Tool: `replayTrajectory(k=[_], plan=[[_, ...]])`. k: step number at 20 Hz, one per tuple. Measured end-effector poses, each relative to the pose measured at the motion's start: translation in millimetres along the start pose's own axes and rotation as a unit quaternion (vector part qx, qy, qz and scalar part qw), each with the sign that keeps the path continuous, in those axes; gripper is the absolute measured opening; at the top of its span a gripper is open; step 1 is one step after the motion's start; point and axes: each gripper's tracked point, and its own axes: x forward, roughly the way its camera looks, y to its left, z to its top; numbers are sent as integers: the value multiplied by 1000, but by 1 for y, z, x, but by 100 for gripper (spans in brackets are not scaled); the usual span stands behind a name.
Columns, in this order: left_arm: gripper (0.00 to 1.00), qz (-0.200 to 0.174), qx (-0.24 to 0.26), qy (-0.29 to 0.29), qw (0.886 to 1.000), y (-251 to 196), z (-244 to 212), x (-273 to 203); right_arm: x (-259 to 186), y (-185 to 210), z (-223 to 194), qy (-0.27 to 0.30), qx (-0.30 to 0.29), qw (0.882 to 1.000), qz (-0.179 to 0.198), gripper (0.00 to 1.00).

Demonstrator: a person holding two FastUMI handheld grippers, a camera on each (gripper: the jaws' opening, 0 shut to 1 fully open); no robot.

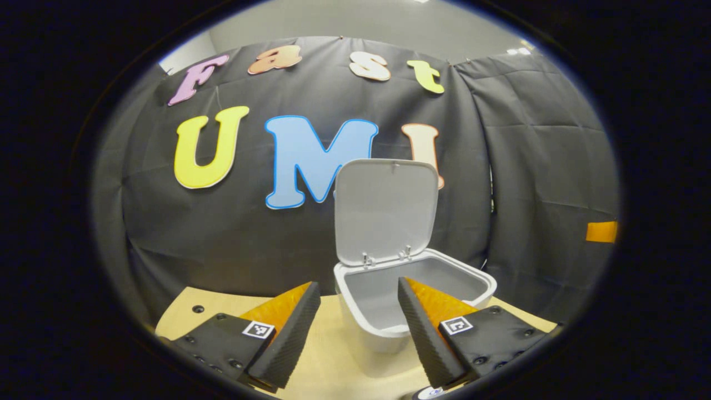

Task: Press the lid of the desktop garbage bin to open it, pick up the crumpled paper on the desktop and throw it into the bin, then pick up the pop can on the desktop and drop it into the bin, and finally close the garbage bin lid.

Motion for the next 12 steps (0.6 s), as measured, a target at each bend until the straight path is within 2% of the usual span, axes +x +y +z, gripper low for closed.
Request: replayTrajectory(k=[2, 5, 12], plan=[[92, 11, -2, -1, 1000, 9, 1, -5, 3, 11, -3, 4, -7, 1000, 17, 1], [96, 25, -4, -2, 1000, 21, 3, -12, 8, 27, -10, 12, -18, 999, 42, 1], [95, 59, -4, -6, 998, 50, 8, -38, 12, 64, -34, 37, -31, 994, 100, 1]])
